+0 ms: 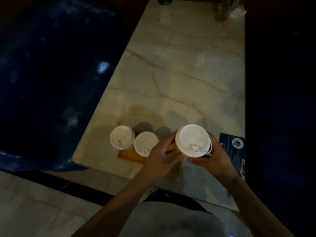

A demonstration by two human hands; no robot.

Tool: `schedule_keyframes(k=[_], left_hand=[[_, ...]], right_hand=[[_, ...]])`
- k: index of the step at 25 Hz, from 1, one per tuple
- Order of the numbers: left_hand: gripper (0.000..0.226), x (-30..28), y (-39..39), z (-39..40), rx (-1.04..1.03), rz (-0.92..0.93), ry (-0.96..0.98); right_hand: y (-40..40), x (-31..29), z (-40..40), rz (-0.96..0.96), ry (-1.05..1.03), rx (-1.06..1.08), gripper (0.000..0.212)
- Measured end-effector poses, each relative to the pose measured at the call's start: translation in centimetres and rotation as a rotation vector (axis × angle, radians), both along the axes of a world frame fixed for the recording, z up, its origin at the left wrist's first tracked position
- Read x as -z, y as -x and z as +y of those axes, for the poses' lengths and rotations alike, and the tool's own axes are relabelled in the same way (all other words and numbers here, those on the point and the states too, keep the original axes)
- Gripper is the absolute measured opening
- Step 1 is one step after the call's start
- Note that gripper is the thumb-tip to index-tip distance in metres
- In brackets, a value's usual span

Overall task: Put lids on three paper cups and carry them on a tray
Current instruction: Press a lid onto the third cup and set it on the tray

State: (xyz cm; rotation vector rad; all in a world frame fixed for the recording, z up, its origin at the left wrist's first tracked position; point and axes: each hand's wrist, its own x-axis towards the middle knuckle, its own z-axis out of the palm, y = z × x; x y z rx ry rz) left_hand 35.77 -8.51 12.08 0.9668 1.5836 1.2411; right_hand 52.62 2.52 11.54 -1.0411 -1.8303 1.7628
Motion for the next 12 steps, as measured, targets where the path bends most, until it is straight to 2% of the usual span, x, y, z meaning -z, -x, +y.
schedule_keyframes(k=[7, 12], left_hand=[[0.064, 4.4, -2.6, -2.2, -0.192, -0.141, 0.08], [0.073, 8.1, -3.6, -3.9, -0.315, -0.122, 0.14]], right_hand=[[-0.3, 5.1, -2.0, -0.119, -0.081, 0.06, 0.081], [0.0, 6.8, -3.5, -0.147, -0.163, 0.05, 0.084]])
